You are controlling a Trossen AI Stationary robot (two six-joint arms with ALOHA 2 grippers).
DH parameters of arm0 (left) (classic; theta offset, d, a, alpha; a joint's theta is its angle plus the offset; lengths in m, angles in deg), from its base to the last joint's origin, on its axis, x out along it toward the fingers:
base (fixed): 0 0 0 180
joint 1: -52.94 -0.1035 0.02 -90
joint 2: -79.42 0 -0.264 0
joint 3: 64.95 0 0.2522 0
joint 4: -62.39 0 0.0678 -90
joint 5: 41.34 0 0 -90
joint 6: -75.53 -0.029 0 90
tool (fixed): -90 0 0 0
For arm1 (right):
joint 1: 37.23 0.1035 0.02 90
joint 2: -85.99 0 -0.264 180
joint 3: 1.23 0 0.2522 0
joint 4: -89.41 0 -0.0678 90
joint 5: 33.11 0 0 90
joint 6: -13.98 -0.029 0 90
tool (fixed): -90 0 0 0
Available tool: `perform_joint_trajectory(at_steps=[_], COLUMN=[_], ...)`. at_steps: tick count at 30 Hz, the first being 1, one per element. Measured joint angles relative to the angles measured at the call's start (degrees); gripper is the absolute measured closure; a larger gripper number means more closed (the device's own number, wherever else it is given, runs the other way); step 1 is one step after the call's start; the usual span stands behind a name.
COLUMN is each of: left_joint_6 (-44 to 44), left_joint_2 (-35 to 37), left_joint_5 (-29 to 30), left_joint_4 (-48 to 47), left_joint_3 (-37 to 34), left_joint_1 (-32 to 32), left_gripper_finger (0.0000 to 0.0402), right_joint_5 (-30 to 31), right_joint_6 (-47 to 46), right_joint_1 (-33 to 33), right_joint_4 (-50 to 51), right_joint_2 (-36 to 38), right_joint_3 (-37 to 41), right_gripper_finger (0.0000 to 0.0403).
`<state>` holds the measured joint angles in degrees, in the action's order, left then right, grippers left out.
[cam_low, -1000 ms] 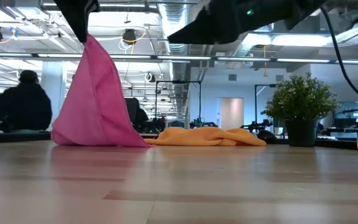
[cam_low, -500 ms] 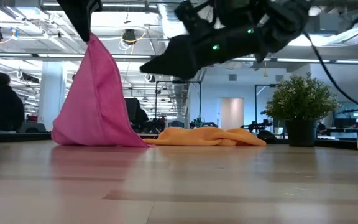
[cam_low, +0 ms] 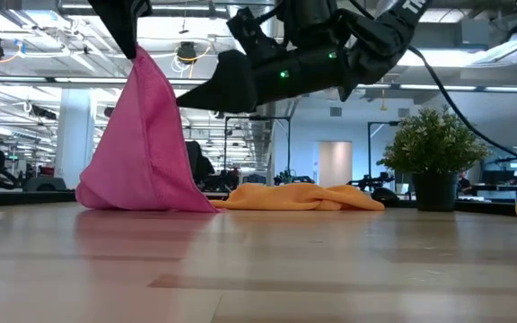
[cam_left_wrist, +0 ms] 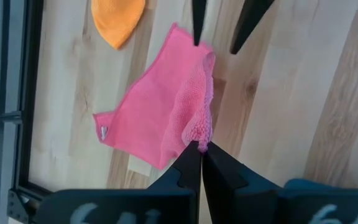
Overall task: Fold microfiber towels
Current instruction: Fold the pink microfiber towel
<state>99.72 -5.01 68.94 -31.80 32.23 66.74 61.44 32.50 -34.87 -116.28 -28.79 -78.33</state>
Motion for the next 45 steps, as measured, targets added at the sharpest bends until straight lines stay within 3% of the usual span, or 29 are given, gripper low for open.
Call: perform_joint_trajectory(at_steps=[16,21,33,45], left_joint_6=[-3.4,-3.65,-3.09,-0.76], left_joint_2=[-0.01,-0.01,0.01,0.01], left_joint_5=[1.11,0.94,-0.45,-0.46], left_joint_4=[4.33,4.2,-3.47,-7.94], left_joint_3=[0.07,3.13,13.07,15.5], left_joint_1=[-0.02,0.02,3.3,4.59], left_gripper_finger=[0.0401,0.0401,0.0401,0.0401], right_joint_5=[-3.16,-3.16,-3.1,-3.03], right_joint_6=[-0.55,-0.55,-0.05,1.52], right_joint_1=[-2.22,-2.52,-4.44,-5.07], right_joint_4=[1.35,4.49,14.3,19.39], right_joint_2=[0.0,0.0,0.0,0.0], right_joint_3=[-0.02,0.04,0.07,0.07], right_gripper_finger=[0.0248,0.0248,0.0248,0.0267])
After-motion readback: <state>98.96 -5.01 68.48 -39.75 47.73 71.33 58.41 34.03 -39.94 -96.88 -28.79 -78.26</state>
